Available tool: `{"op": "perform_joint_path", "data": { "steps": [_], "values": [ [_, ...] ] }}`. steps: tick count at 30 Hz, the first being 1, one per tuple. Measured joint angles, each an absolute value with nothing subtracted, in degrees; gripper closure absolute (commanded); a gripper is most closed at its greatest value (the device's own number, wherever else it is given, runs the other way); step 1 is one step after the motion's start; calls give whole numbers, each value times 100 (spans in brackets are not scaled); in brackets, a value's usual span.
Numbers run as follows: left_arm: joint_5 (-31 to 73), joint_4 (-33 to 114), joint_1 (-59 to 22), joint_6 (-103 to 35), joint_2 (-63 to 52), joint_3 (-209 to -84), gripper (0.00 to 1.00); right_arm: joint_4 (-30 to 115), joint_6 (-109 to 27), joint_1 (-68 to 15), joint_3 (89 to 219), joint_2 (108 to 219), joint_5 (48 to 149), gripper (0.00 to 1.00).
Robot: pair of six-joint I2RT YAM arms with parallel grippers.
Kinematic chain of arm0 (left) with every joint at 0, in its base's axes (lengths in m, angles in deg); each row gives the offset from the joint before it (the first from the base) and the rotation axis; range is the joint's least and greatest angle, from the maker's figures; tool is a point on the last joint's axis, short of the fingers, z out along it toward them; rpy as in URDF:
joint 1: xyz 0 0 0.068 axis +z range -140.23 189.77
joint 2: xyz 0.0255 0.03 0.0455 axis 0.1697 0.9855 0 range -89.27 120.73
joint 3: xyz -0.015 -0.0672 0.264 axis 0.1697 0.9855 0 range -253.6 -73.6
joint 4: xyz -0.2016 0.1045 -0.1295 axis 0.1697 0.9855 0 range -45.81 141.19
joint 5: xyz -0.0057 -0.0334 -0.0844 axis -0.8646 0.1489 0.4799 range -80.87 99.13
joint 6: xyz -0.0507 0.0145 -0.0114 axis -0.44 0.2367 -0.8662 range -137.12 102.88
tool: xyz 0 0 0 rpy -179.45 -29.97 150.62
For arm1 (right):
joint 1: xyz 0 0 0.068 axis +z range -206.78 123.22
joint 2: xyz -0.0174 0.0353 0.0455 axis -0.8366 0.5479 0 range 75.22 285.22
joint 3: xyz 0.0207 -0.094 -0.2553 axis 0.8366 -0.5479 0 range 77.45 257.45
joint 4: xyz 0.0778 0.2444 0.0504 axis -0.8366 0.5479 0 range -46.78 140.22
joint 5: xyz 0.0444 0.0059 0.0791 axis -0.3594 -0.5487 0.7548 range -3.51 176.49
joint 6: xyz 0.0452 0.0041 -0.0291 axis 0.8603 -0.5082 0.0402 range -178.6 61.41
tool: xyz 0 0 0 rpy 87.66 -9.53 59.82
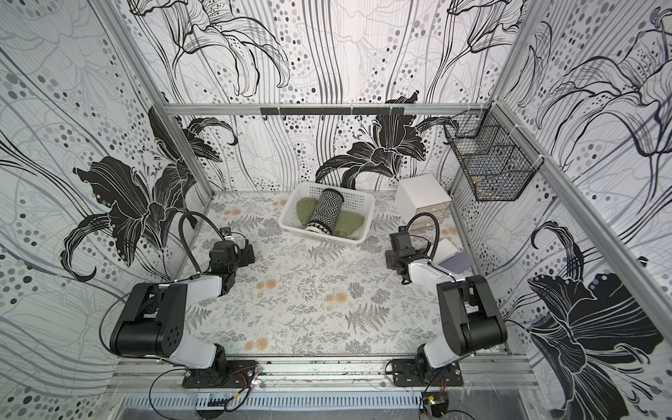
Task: Roll up the scarf and place it into the basket
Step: Reset both arms
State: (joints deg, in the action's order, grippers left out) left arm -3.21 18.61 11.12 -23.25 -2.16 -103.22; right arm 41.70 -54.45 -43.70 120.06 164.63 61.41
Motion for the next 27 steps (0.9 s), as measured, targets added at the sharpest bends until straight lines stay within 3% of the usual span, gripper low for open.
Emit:
{"op": "perform_joint_path", "data": {
  "steps": [6, 16, 19, 27],
  "values": [
    [-78, -472, 1184, -2245, -207, -8989, 1, 2275, -5784, -4527, 11103, 16286, 6104, 0],
    [326, -675, 1247, -2161, -179, -9297, 0, 576, -6022, -4951, 10194, 16034, 7236, 0],
    [326, -662, 1247, -2161, -179, -9295, 0, -510, -6016, -5143, 9632, 16115, 7629, 0],
    [328, -659, 1251, -2161, -179, -9297, 0, -560, -6062, -5296, 9752, 16126, 7977, 0]
  ]
}}
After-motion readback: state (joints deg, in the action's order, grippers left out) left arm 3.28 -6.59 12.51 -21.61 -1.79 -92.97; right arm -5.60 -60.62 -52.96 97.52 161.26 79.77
